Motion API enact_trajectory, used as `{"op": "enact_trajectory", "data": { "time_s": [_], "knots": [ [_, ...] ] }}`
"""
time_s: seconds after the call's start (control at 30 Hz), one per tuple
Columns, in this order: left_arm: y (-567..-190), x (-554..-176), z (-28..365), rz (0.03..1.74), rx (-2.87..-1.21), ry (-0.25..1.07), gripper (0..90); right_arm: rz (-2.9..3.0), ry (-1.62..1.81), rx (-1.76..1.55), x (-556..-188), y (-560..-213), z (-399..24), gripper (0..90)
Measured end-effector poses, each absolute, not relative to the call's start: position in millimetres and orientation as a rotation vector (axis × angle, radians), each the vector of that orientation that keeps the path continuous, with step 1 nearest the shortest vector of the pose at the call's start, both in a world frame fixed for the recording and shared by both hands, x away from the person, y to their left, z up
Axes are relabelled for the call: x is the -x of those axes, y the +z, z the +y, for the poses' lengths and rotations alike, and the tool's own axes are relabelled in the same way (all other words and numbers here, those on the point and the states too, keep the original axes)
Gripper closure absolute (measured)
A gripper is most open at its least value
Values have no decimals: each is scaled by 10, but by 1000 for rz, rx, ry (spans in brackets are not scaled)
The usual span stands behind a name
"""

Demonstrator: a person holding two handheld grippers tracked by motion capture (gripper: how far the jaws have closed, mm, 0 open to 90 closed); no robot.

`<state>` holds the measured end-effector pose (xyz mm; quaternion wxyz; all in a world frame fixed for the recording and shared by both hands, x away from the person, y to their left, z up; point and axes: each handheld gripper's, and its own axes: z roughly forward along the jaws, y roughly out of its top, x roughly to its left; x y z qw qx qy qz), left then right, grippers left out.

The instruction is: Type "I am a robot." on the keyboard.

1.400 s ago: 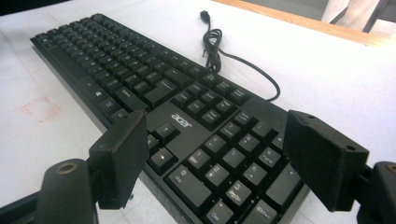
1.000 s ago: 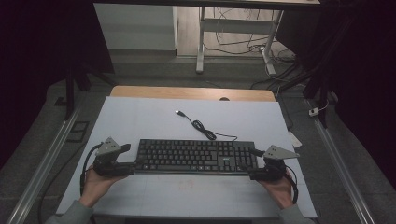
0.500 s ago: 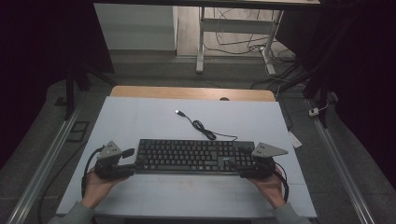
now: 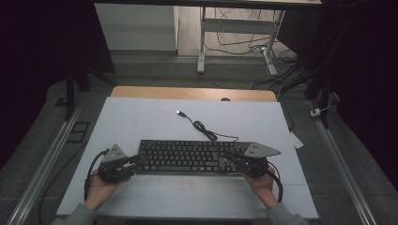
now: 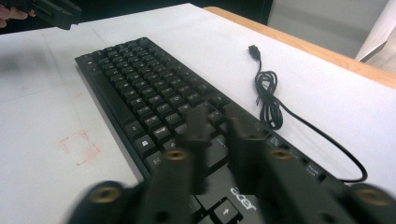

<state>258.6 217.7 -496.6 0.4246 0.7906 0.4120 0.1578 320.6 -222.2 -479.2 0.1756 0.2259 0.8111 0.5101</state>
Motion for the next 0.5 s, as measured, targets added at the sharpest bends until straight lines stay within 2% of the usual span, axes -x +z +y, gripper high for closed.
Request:
{"op": "enact_trajectory", "data": {
  "time_s": [0.13,0.5],
  "knots": [
    [-4964,-2573,2163,1004,-1987,402,883,2293,1455,-625,-3225,-4789,-2097,896],
    [-5006,-2667,2100,979,-2045,421,885,2342,1471,-547,-3229,-4763,-1648,896]
  ]
}}
